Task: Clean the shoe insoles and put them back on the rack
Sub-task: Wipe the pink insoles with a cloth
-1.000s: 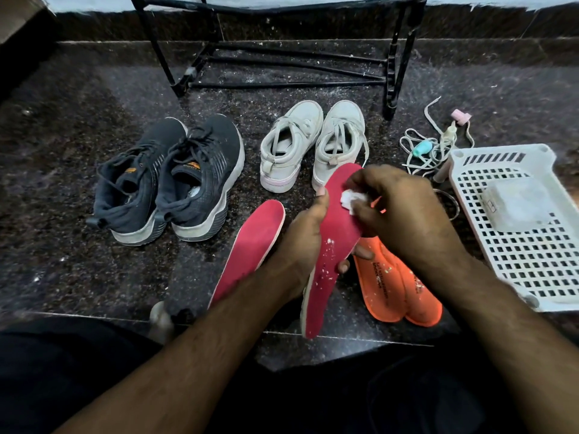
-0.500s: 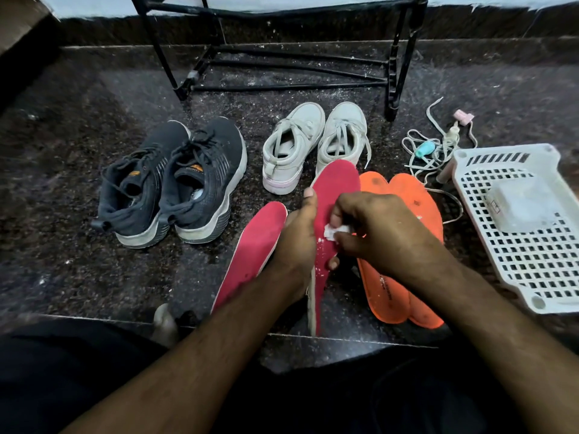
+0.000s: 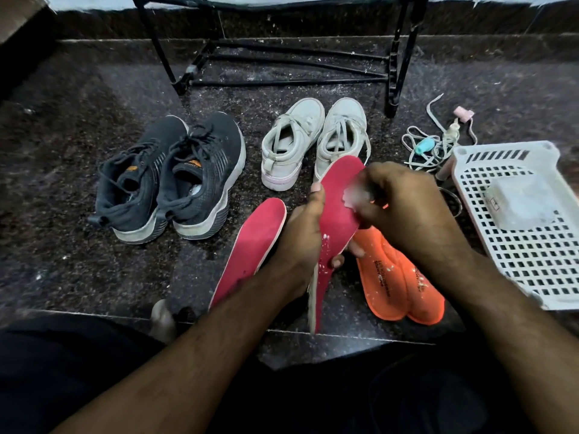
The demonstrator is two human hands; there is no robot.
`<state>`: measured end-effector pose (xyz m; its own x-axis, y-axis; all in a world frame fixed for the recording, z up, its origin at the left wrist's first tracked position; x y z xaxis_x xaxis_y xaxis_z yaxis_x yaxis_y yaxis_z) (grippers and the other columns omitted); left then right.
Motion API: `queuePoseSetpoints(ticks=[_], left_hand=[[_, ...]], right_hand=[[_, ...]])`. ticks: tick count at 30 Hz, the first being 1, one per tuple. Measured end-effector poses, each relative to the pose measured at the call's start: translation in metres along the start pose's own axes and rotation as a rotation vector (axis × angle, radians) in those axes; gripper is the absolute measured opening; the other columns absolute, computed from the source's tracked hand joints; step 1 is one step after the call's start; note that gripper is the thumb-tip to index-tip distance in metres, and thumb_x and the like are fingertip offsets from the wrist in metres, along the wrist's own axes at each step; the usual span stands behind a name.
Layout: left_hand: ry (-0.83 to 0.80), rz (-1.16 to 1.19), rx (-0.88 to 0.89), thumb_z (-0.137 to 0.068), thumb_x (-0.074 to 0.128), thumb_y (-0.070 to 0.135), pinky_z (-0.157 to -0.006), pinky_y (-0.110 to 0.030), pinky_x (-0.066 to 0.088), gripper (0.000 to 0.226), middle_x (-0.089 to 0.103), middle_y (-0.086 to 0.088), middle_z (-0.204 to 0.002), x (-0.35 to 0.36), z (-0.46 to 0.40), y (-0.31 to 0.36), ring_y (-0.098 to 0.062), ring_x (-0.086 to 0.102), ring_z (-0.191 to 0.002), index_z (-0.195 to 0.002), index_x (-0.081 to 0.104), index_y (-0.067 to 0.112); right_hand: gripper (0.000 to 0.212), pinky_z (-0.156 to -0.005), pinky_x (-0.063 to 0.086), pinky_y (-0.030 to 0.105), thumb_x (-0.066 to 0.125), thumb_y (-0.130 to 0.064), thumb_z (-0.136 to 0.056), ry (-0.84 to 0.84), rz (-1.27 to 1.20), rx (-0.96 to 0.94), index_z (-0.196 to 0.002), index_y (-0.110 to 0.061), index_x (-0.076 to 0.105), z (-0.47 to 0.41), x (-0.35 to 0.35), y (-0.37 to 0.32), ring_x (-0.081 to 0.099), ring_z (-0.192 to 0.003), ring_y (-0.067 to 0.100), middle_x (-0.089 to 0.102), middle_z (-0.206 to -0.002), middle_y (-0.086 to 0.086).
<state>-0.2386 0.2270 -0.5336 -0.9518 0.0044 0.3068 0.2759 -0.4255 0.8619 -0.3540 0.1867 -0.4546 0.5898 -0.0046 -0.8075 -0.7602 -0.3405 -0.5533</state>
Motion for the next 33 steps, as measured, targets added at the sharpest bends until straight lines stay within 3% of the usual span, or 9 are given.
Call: queuePoseSetpoints(ticks=[5, 9, 11, 15, 20, 24, 30, 31, 33], left_hand=[[0.066, 0.047, 0.001, -0.104, 0.029, 0.057, -0.032, -0.019, 0.034, 0.068, 0.059, -0.019, -0.059, -0.007, -0.003, -0.006, -0.021, 0.051, -0.032, -0.092, 0.063, 0.0], [0.0, -0.023, 0.043, -0.106, 0.023, 0.052, -0.032, -0.018, 0.031, 0.067, 0.063, -0.02, -0.059, 0.004, 0.004, 0.002, -0.018, 0.047, -0.029, -0.106, 0.065, -0.001], [0.004, -0.016, 0.046, -0.106, 0.024, 0.052, -0.032, -0.018, 0.03, 0.068, 0.062, -0.021, -0.058, 0.004, 0.005, 0.003, -0.019, 0.045, -0.028, -0.102, 0.066, -0.001], [0.07, 0.043, 0.017, -0.105, 0.027, 0.054, -0.03, -0.017, 0.031, 0.066, 0.059, -0.016, -0.052, -0.005, -0.001, -0.003, -0.02, 0.048, -0.03, -0.088, 0.065, 0.002], [0.046, -0.009, 0.02, -0.105, 0.024, 0.055, -0.031, -0.018, 0.03, 0.07, 0.059, -0.021, -0.058, -0.002, 0.003, 0.001, -0.02, 0.04, -0.027, -0.099, 0.068, 0.001], [0.047, 0.065, 0.029, -0.105, 0.026, 0.056, -0.031, -0.019, 0.032, 0.067, 0.06, -0.022, -0.061, -0.006, -0.001, -0.004, -0.023, 0.048, -0.033, -0.087, 0.071, 0.009], [0.009, -0.02, 0.006, -0.104, 0.024, 0.058, -0.032, -0.019, 0.031, 0.079, 0.061, -0.025, -0.063, 0.001, 0.001, -0.001, -0.021, 0.041, -0.028, -0.109, 0.063, -0.01], [0.022, -0.014, 0.009, -0.104, 0.024, 0.057, -0.032, -0.018, 0.031, 0.077, 0.06, -0.024, -0.062, -0.001, 0.0, -0.002, -0.021, 0.042, -0.028, -0.105, 0.065, -0.008], [0.051, 0.027, 0.022, -0.105, 0.026, 0.055, -0.031, -0.018, 0.032, 0.069, 0.059, -0.02, -0.057, -0.005, -0.001, -0.004, -0.022, 0.047, -0.03, -0.088, 0.067, 0.001]], right_hand=[[0.022, -0.072, 0.047, 0.024, 0.074, -0.005, -0.072, -0.247, -0.028, -0.146, -0.086, -0.022, 0.071, 0.013, 0.029, -0.025, 0.059, -0.069, 0.01, 0.066, -0.08, -0.006], [0.024, -0.072, 0.046, 0.028, 0.073, -0.005, -0.072, -0.021, -0.009, -0.029, -0.088, -0.022, 0.067, 0.0, 0.0, 0.002, 0.059, -0.073, 0.011, 0.064, -0.083, -0.007], [0.027, -0.071, 0.049, 0.029, 0.074, -0.004, -0.07, -0.019, -0.021, -0.028, -0.088, -0.022, 0.064, 0.0, 0.0, -0.002, 0.058, -0.07, 0.008, 0.064, -0.081, -0.009], [0.038, -0.063, 0.043, 0.009, 0.075, 0.0, -0.068, -0.177, -0.141, -0.067, -0.094, -0.02, 0.057, 0.013, 0.026, -0.02, 0.06, -0.065, 0.004, 0.065, -0.074, -0.01], [0.036, -0.069, 0.05, 0.028, 0.072, -0.007, -0.073, 0.007, -0.102, 0.021, -0.094, -0.023, 0.048, -0.001, 0.004, -0.001, 0.061, -0.068, 0.007, 0.066, -0.078, -0.008], [0.037, -0.065, 0.044, 0.022, 0.073, -0.003, -0.07, -0.162, -0.079, -0.08, -0.089, -0.025, 0.049, 0.011, 0.02, -0.022, 0.054, -0.06, 0.004, 0.061, -0.072, -0.011], [0.035, -0.069, 0.05, 0.035, 0.071, -0.004, -0.069, 0.014, -0.033, 0.0, -0.091, -0.023, 0.051, 0.003, -0.004, -0.002, 0.059, -0.068, 0.014, 0.063, -0.076, -0.007], [0.035, -0.069, 0.051, 0.034, 0.071, -0.003, -0.069, -0.014, -0.032, -0.012, -0.091, -0.023, 0.052, 0.004, 0.002, -0.006, 0.058, -0.067, 0.013, 0.063, -0.075, -0.007], [0.037, -0.063, 0.046, 0.016, 0.072, -0.001, -0.067, -0.134, -0.059, -0.064, -0.088, -0.025, 0.052, 0.011, 0.021, -0.018, 0.055, -0.061, 0.005, 0.062, -0.071, -0.009]])
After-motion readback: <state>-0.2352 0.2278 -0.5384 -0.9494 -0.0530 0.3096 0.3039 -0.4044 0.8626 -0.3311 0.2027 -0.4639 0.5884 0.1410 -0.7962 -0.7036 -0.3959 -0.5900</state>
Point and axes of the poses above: each hand's wrist, its own z-axis away from the middle knuckle, its own x-axis out of the palm, y = z × x, the point moved 8 cm from there along -z, towards the middle knuckle
